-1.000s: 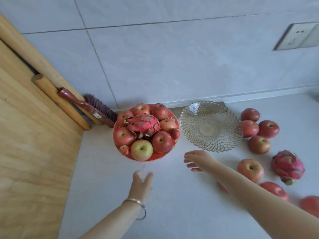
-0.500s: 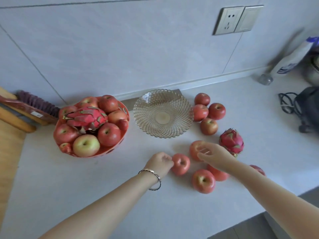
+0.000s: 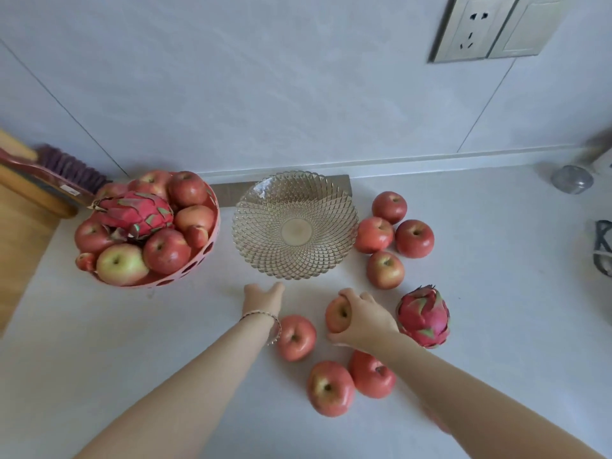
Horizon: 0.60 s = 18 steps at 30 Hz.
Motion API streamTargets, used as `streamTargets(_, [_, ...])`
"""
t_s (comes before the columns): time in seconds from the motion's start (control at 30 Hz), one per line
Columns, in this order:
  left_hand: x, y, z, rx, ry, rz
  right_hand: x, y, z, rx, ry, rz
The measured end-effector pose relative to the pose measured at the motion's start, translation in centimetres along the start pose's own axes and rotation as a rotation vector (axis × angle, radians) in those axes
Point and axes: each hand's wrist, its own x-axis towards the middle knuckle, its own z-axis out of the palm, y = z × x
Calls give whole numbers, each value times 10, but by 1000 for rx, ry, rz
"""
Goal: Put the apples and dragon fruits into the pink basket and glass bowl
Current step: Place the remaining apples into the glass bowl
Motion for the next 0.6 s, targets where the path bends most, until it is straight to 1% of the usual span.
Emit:
streamTargets(0.13, [33,23,6,-421,-67,-124,-9,6,-22,155,76,-27])
streamTargets(0.2, [51,30,9,-524,-46,-138,-12,7,-35,195,119,-44])
streamTargets(0.27, [65,31,11,-550,-8,-120,-14,6,-47,215,160,-50])
streamTargets(0.37, [63,33,4,-548,-16,-105,-12,-3,-58,242,211,-50])
streamTargets(0.5, [53,23,-18,-470,-110,-142,3,-29,-62,277,250,-119])
streamTargets(0.6, [50,11,-36,-339,-179,-134,28,-58,-52,314,237,-147])
